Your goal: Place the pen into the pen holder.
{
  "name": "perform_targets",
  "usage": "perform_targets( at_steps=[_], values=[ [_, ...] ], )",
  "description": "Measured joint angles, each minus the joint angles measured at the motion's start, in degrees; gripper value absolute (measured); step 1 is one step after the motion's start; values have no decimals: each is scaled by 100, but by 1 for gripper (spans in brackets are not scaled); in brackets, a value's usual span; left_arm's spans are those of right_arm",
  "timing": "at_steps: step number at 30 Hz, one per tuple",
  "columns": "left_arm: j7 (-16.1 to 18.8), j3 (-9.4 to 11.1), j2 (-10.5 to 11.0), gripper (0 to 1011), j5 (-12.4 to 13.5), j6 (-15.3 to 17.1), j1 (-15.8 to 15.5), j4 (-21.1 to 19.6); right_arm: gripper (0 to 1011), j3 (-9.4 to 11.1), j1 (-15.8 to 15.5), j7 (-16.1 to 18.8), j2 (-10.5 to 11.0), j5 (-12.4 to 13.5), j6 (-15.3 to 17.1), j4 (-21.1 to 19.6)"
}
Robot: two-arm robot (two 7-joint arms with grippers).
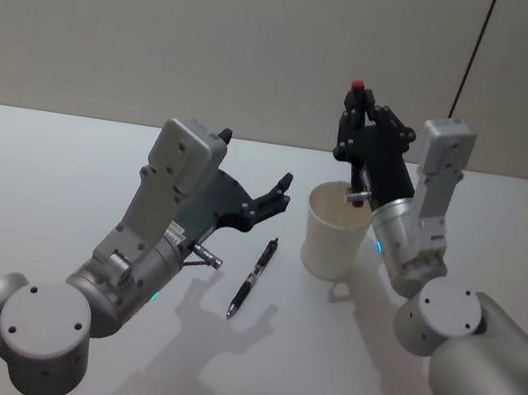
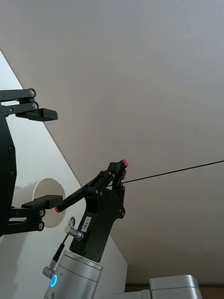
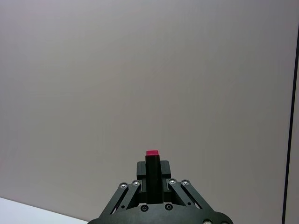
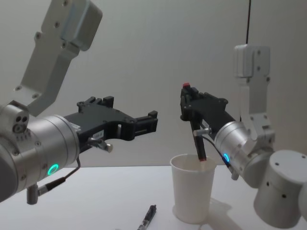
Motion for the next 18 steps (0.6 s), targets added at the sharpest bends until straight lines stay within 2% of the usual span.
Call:
perform_targets(
  at_steps=[18],
  values=[
    [0,0,0,999,0,0,0,0,159,0,380,-57,-175,-82,-555,1101]
  ],
)
